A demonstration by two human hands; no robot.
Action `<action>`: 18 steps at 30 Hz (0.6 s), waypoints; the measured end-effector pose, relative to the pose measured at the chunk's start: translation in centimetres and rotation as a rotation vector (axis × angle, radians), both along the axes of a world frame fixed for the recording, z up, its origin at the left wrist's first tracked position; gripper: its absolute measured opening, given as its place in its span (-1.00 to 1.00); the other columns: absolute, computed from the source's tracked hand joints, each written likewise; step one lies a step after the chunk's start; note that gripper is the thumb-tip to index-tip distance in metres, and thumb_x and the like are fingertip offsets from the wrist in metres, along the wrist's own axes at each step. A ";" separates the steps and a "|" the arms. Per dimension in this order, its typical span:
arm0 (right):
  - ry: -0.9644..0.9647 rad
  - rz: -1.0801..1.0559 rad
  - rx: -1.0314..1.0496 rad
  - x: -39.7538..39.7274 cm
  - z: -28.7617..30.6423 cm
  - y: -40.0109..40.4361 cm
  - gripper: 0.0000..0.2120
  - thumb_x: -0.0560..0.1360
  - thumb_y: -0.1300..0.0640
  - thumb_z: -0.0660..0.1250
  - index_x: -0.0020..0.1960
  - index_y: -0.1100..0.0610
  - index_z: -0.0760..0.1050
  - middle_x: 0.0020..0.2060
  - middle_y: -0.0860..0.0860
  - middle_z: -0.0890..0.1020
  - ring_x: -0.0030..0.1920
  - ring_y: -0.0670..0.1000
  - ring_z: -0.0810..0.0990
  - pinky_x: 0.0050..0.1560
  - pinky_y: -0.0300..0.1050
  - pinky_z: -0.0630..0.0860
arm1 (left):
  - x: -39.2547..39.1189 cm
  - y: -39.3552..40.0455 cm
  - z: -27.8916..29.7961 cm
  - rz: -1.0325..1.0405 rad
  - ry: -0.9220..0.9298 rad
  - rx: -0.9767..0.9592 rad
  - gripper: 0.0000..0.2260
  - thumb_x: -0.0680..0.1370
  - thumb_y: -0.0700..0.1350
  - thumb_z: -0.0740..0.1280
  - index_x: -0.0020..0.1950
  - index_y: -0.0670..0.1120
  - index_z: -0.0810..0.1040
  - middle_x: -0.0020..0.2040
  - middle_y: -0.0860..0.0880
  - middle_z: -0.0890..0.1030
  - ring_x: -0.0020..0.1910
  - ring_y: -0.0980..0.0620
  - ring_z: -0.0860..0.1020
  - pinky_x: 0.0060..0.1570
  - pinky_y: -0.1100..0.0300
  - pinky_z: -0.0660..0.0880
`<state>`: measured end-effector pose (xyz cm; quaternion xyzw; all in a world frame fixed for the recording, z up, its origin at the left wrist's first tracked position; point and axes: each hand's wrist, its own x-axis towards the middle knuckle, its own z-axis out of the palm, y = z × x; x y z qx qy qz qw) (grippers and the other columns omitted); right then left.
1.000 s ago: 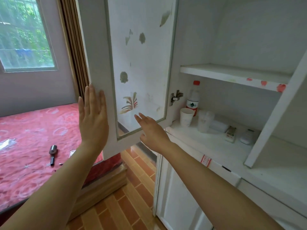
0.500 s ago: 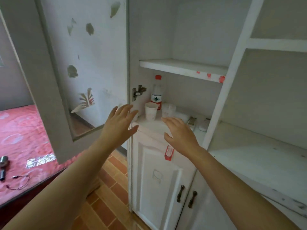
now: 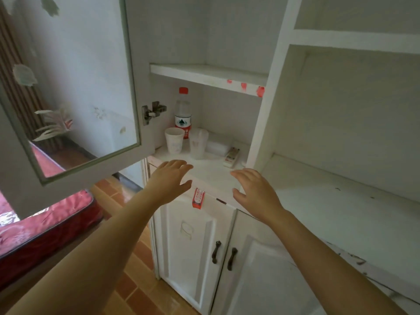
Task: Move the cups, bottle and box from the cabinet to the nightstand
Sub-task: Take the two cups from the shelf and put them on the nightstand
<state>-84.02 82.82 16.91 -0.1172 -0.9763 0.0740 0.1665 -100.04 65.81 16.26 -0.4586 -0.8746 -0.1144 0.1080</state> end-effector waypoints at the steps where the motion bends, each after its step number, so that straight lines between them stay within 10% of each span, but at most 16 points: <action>1: 0.002 0.013 -0.011 0.0 -0.2 0.2 -0.56 0.55 0.08 0.17 0.41 0.10 0.27 0.38 -0.01 0.39 0.42 0.00 0.23 0.39 -0.15 0.16 | 0.1 0.2 -0.1 0.011 -0.011 0.003 -0.56 0.58 0.07 0.17 0.44 -0.01 0.27 0.45 -0.03 0.31 0.44 -0.01 0.25 0.42 0.08 0.15; 18: 0.012 0.087 -0.284 -6.4 -1.5 0.3 -0.51 0.57 0.04 0.16 0.46 0.13 0.17 0.42 0.05 0.32 0.43 0.04 0.23 0.38 -0.07 0.21 | -2.6 -0.6 -0.8 0.232 -0.059 0.063 -0.53 0.56 0.06 0.22 0.43 -0.03 0.27 0.44 -0.04 0.34 0.41 -0.03 0.31 0.38 0.03 0.25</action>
